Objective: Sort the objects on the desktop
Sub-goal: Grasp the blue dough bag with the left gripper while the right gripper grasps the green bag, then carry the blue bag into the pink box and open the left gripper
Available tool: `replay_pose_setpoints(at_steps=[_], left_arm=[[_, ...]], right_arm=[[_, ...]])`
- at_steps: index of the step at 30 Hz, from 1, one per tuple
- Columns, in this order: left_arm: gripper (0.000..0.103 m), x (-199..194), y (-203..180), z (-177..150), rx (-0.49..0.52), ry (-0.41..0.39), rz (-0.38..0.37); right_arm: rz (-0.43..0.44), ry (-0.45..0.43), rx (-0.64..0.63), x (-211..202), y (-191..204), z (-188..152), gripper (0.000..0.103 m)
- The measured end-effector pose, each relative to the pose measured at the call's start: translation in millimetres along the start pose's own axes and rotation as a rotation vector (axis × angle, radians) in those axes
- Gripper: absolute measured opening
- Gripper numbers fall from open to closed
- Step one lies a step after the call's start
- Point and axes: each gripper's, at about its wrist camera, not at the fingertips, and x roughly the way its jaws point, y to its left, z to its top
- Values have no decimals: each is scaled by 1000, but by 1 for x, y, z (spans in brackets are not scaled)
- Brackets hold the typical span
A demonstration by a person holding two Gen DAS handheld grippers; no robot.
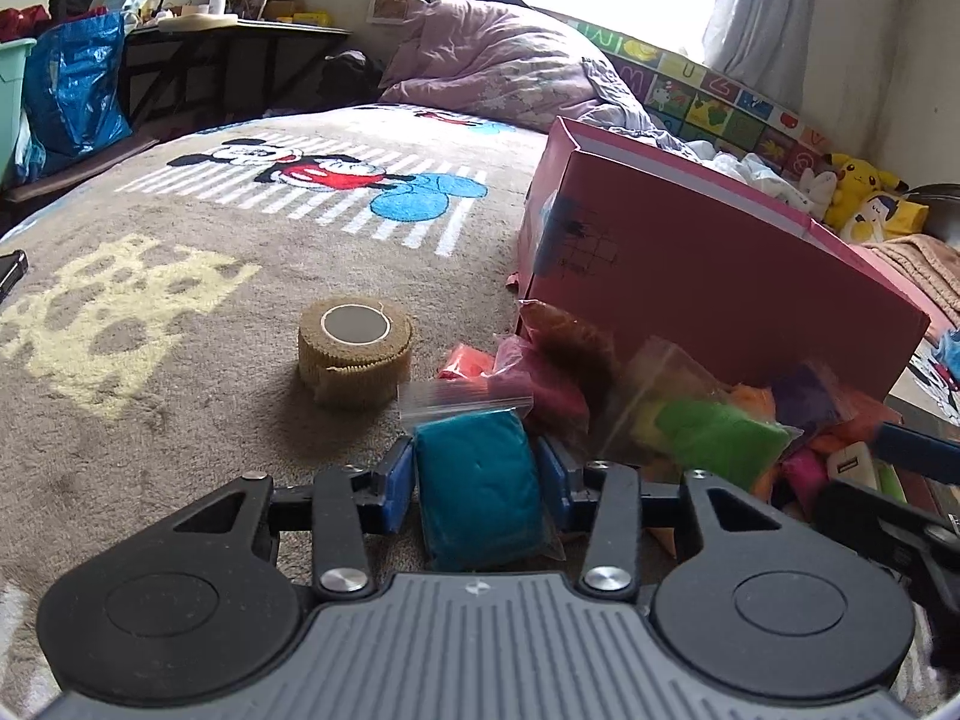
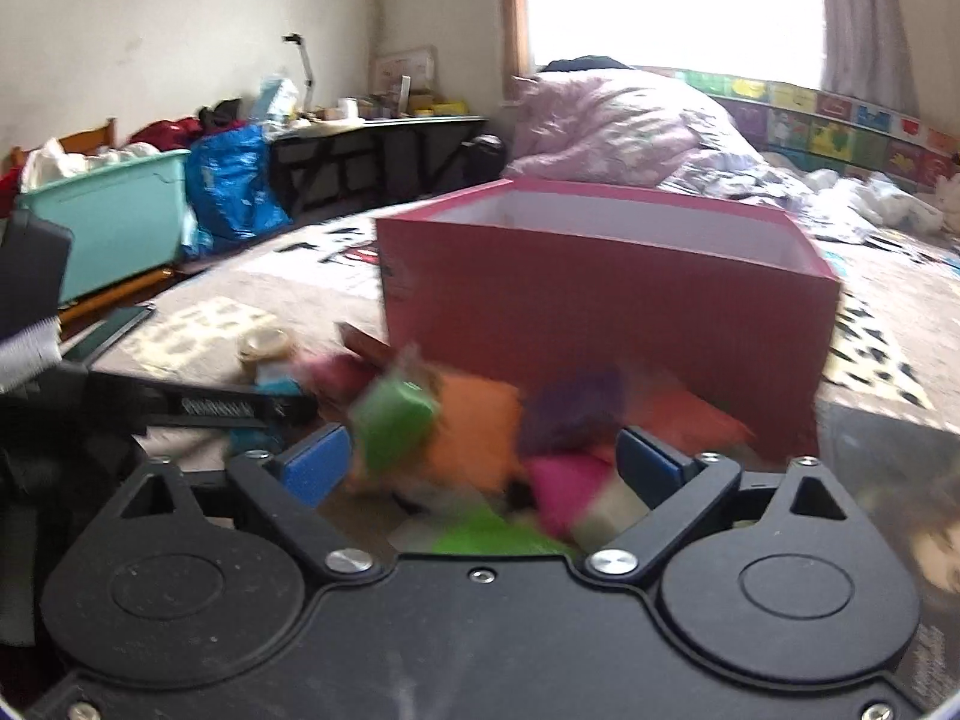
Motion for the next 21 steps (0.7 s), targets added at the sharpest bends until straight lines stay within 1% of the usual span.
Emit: replay_pose_setpoints(at_steps=[1, 2, 3, 6, 14, 16, 20, 21], left_arm=[[42, 0, 1, 0, -1, 0, -2], [42, 0, 1, 0, -1, -1, -3], [42, 0, 1, -1, 1, -2, -4], [42, 0, 0, -1, 9, -5, -1], [42, 3, -6, 2, 25, -6, 14], [42, 4, -8, 2, 25, -7, 16], [41, 4, -11, 2, 29, -9, 27], [40, 4, -12, 2, 31, -11, 29]], right_arm=[[16, 4, -3, 5, 4, 1, 73], [32, 13, -3, 10, 7, 1, 62], [41, 18, -3, 15, 10, 0, 60], [58, 26, -3, 27, 17, -3, 60], [92, 15, -6, 35, 16, -3, 59], [97, 10, -17, 34, 16, -4, 56], [101, -10, -86, 27, 26, -5, 40], [109, -9, -104, 25, 29, -6, 35]])
